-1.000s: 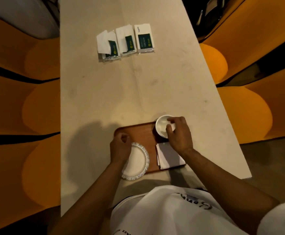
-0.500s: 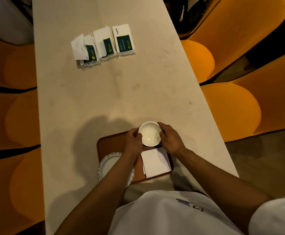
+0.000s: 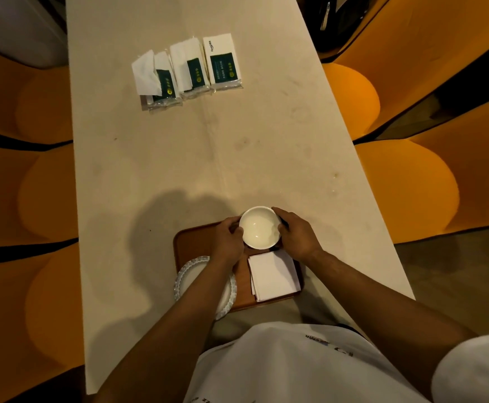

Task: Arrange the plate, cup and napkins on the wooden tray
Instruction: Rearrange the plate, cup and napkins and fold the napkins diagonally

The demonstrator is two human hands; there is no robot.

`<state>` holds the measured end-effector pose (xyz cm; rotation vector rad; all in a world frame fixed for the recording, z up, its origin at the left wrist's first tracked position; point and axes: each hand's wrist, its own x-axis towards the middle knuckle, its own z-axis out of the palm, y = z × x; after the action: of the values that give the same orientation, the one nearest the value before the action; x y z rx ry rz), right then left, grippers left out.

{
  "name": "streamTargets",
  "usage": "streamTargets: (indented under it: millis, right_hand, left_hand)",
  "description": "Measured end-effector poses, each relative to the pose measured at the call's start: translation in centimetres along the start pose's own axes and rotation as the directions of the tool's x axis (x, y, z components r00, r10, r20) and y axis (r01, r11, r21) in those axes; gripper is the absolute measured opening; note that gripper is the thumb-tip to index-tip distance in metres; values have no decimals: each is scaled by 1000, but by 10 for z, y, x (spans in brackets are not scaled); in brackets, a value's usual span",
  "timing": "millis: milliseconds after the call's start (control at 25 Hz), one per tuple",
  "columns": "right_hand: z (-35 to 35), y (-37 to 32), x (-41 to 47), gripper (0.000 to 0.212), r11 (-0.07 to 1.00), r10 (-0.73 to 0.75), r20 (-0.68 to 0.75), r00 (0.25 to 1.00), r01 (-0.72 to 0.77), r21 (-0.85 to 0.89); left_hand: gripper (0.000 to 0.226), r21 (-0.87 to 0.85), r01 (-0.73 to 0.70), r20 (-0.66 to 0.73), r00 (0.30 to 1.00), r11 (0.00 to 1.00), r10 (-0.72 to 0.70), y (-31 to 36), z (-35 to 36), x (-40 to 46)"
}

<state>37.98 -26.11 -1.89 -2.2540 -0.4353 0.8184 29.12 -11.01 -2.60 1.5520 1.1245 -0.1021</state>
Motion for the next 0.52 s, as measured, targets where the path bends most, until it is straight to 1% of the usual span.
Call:
streamTargets:
  millis: [280,400,520]
  right_hand:
    - [19,-27,5,46,998,-66,66,996,66,-1]
    - [31,-33,5,44,991,-130,67,989,129,18]
    - [39,-39,6,44,993,-117,63,991,115,31]
  left_hand:
    - [32,-69,41,-39,998,997,-44,-12,-36,8]
    - [32,-64,33,-54,998,997,-37,-20,-49,9]
    - [31,-35,29,-73,997,999,-32,-28,-60,11]
